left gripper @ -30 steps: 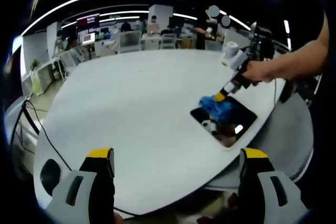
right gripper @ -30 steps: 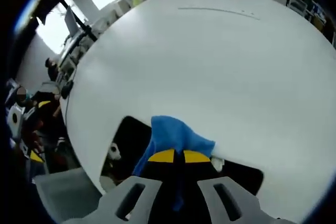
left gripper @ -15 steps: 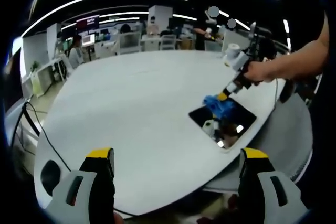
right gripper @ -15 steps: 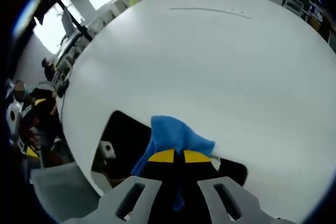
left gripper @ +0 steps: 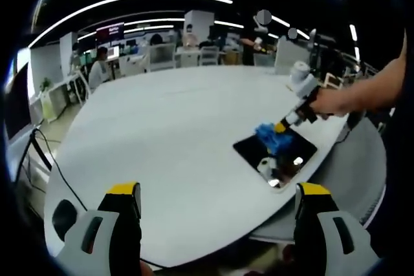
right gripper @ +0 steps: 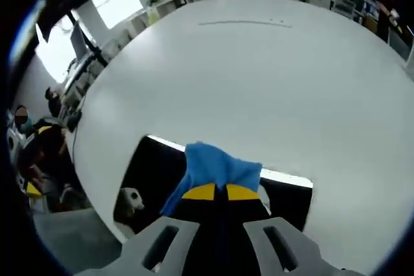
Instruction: Wipe the mirror surface with the cleaning cloth until all visible marks leave the cleaned area.
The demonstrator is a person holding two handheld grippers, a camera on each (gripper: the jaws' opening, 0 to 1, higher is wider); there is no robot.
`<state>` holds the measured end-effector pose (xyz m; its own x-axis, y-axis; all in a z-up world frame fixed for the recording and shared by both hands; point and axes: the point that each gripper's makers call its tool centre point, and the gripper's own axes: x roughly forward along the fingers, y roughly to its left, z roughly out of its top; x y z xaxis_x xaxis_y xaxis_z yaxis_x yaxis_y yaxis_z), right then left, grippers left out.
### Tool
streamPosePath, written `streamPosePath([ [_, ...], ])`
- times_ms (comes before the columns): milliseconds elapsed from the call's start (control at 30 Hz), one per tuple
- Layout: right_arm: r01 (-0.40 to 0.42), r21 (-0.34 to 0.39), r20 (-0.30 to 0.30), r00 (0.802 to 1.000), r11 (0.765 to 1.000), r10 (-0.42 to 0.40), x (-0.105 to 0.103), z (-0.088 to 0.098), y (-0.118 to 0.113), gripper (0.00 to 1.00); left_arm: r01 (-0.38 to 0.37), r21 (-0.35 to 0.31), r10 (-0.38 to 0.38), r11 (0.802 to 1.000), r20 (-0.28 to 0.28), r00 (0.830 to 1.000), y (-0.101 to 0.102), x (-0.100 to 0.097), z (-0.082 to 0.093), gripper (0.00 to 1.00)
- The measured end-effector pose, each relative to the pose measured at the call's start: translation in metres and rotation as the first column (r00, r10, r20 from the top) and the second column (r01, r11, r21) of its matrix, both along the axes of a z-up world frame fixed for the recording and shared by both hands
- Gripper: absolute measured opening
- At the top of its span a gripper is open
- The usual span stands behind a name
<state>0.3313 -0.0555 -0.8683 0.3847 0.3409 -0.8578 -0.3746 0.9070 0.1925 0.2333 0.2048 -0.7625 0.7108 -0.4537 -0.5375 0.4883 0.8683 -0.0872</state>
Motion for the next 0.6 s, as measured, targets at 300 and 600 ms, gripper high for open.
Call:
streamPosePath([
  [300,-0.001,0.005,0.007,1.0,1.0,0.001,-0.024,0.001,-0.001,0.0,0.043,0.008,-0.043,0.999,-0.012,0.999,-0.01,-0.006,-0.006,1.0],
  [600,-0.016,0.016,-0.027,0.999,1.0,0.017,-0.054,0.001,-0.001,0.0,0.056,0.01,-0.056,0.998,-0.001,0.998,-0.015,0.002,-0.001,1.0],
])
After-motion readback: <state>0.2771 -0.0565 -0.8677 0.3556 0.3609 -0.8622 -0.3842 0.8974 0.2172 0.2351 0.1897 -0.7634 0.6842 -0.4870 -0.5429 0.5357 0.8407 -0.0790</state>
